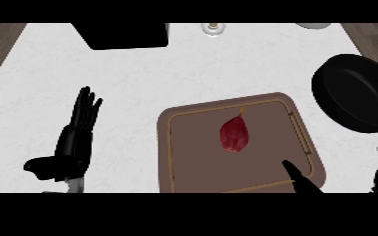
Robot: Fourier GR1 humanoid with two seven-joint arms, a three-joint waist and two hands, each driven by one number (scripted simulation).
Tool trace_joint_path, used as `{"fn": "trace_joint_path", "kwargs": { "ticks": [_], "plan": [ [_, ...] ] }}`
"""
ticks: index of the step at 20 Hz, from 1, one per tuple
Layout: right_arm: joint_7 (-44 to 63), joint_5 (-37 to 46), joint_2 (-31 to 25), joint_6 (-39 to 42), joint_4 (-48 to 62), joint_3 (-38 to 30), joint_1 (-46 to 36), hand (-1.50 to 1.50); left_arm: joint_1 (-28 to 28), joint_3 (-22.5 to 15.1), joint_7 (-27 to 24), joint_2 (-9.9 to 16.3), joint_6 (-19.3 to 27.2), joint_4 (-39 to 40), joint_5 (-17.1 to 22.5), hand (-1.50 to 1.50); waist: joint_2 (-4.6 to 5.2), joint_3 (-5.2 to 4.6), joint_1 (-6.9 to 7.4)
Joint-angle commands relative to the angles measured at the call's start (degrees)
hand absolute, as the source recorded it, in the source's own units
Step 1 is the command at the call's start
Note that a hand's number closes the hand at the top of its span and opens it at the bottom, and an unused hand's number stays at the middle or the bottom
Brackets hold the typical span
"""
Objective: Pick the pear from the tray and place it in the pot
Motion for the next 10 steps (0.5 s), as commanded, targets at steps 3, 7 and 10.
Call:
{"fn": "trace_joint_path", "kwargs": {
  "ticks": [3,7,10],
  "plan": [
    [12.47,14.88,0.59,5.66,0.61,10.24,13.56,-1.50,-1.58,-1.23,1.12,-0.01,-0.64,-1.76,-0.50,0.00,1.08,-0.17,2.90],
    [27.12,24.83,0.41,14.23,-5.07,11.45,14.50,-1.50,-2.16,-1.95,1.07,-0.46,-0.38,-0.62,-1.51,0.00,1.45,-0.22,4.03],
    [38.64,31.86,1.13,18.66,-8.04,16.78,12.22,-1.50,-0.57,-3.24,0.15,-1.27,-0.30,-0.97,-2.37,0.00,1.16,-0.02,4.40]
  ]
}}
